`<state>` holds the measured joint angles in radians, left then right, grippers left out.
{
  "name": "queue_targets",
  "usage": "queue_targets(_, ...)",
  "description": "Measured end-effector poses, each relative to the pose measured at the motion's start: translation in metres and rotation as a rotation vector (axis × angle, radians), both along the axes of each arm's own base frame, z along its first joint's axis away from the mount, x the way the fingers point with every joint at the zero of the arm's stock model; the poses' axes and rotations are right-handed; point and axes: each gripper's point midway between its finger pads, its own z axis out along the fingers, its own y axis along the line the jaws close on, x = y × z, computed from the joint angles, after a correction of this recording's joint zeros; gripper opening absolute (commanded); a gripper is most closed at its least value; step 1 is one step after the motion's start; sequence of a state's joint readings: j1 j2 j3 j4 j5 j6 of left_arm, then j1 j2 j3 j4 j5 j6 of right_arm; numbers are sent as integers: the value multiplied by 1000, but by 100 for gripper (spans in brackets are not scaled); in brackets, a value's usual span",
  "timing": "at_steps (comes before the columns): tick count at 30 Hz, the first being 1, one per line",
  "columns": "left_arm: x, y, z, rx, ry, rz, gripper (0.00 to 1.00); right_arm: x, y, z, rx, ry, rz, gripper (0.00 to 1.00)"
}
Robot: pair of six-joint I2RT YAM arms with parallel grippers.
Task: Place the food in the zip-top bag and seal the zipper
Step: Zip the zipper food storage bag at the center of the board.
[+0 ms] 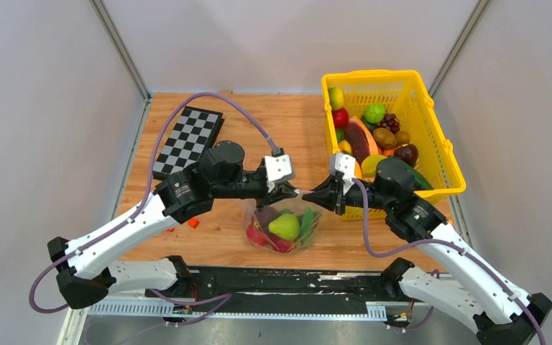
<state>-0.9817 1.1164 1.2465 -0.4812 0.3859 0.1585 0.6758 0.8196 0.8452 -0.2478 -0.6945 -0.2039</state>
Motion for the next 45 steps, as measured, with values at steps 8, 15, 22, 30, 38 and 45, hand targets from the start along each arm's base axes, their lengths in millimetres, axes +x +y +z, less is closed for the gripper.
queue_targets(8, 11, 25, -18, 47, -29, 125, 0, 9, -8, -10, -9, -11, -86, 0)
queue_targets(15, 13, 64, -12, 62, -77, 247, 0, 11, -9, -6, 15, -28, -97, 0)
queue_targets(22, 18, 90, -12, 85, -100, 340, 0, 10, -5, -5, 18, -28, -78, 15)
queue_targets(30, 14, 80, -18, 102, -63, 291, 0, 21, 7, 17, -3, -16, -49, 64)
queue_targets(38, 10, 69, -13, 87, -48, 240, 0, 26, 28, 31, -62, -4, 70, 62)
queue_targets(45, 11, 66, -13, 83, -46, 237, 0, 21, 38, 14, -114, 62, 154, 55)
